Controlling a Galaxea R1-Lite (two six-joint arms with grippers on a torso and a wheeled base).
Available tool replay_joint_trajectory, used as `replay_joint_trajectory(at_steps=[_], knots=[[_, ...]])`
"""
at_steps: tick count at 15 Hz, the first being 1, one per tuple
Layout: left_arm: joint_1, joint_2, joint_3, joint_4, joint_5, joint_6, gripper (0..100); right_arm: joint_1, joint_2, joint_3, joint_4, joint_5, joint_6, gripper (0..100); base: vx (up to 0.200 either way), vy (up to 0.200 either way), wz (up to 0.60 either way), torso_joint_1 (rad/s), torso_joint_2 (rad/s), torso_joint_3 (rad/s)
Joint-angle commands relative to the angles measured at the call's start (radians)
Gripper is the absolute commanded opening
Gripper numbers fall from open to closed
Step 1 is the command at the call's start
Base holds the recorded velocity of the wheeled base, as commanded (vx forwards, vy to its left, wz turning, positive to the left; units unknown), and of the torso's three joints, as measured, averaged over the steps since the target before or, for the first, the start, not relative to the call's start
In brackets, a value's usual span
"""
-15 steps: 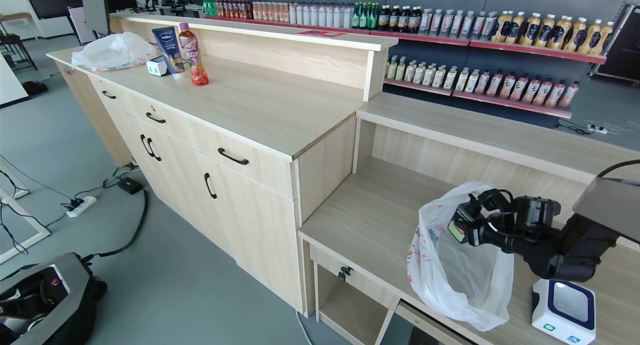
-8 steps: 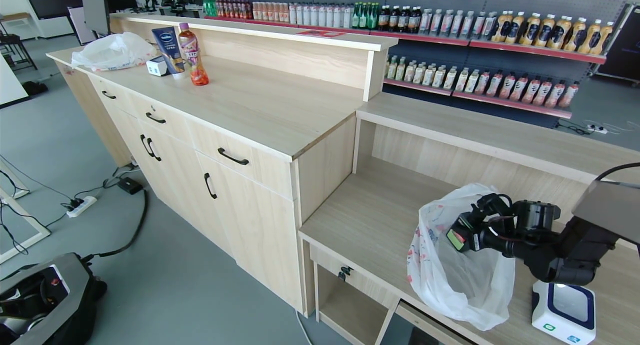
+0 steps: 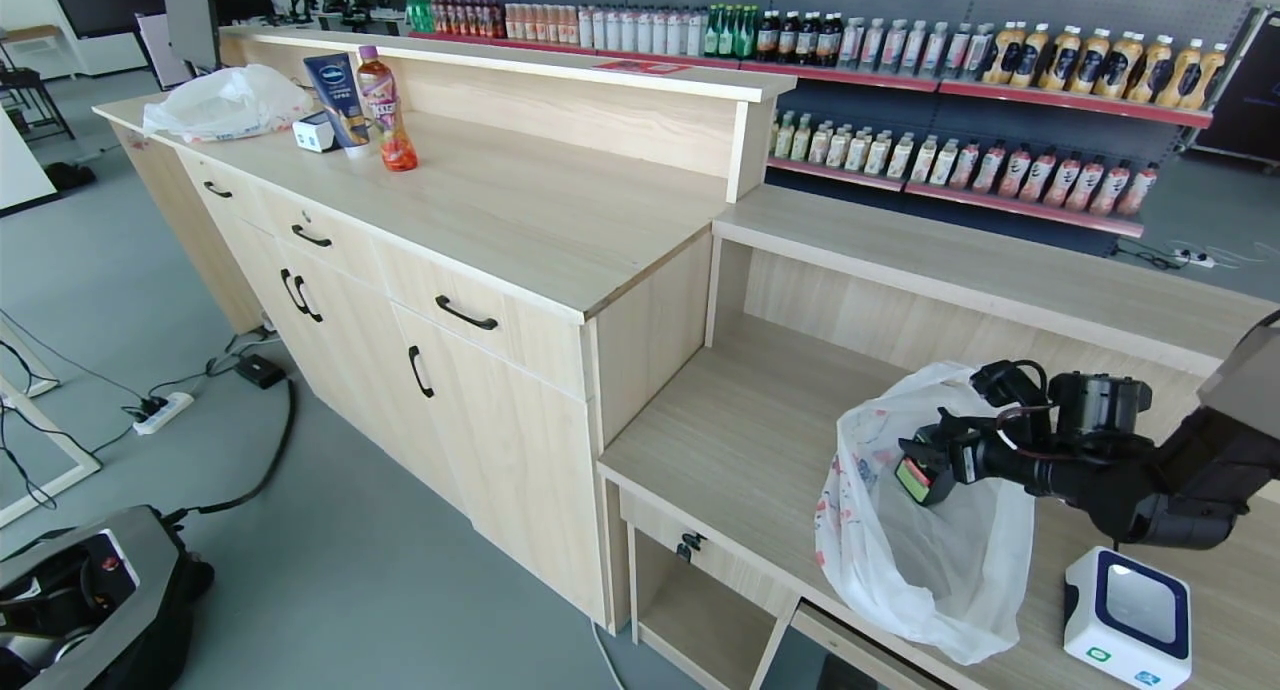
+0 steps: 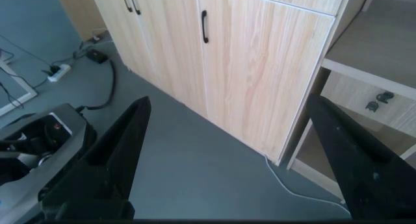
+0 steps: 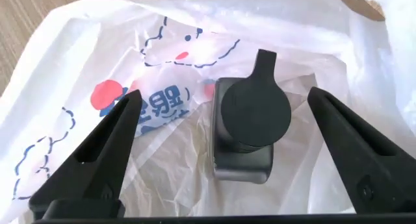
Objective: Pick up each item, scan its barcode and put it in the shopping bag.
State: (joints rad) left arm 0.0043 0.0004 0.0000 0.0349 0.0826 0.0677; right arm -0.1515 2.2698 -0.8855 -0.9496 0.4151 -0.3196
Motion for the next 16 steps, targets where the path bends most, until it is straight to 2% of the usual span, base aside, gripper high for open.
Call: replay_joint_trajectory(at_steps=[1,3,5,6,7,10,12,14,16], knots=[[0.0,0.0,0.0,0.0,0.0,0.0,100,0.018,-0.375,0.083,0.203,-0.002,-0.003,100,0.0,0.0,0.0,0.0,0.0,0.0],[0.0,0.0,0.0,0.0,0.0,0.0,100,0.01,-0.598,0.163,0.315,-0.002,-0.004,100,0.0,0.0,0.0,0.0,0.0,0.0],[0.0,0.0,0.0,0.0,0.0,0.0,100,-0.002,-0.756,0.26,0.321,-0.004,-0.018,100,0.0,0.0,0.0,0.0,0.0,0.0],[0.0,0.0,0.0,0.0,0.0,0.0,100,-0.008,-0.808,0.301,0.321,-0.004,-0.065,100,0.0,0.0,0.0,0.0,0.0,0.0],[0.0,0.0,0.0,0.0,0.0,0.0,100,-0.031,-0.865,0.329,0.322,0.005,-0.111,100,0.0,0.0,-0.6,0.002,0.01,-0.002],[0.0,0.0,0.0,0.0,0.0,0.0,100,-0.051,-0.99,0.321,0.33,0.027,-0.111,100,0.0,0.0,-0.6,-0.009,0.0,0.002],[0.0,0.0,0.0,0.0,0.0,0.0,100,-0.117,-1.033,0.33,0.347,0.024,-0.121,100,0.0,0.0,-0.6,0.005,0.0,0.0],[0.0,0.0,0.0,0.0,0.0,0.0,100,-0.211,-1.052,0.333,0.437,0.019,-0.154,100,0.0,0.0,-0.6,-0.005,0.0,0.007],[0.0,0.0,0.0,0.0,0.0,0.0,100,-0.372,-1.047,0.338,0.631,0.019,-0.274,100,0.0,0.0,-0.6,0.0,0.0,0.002]])
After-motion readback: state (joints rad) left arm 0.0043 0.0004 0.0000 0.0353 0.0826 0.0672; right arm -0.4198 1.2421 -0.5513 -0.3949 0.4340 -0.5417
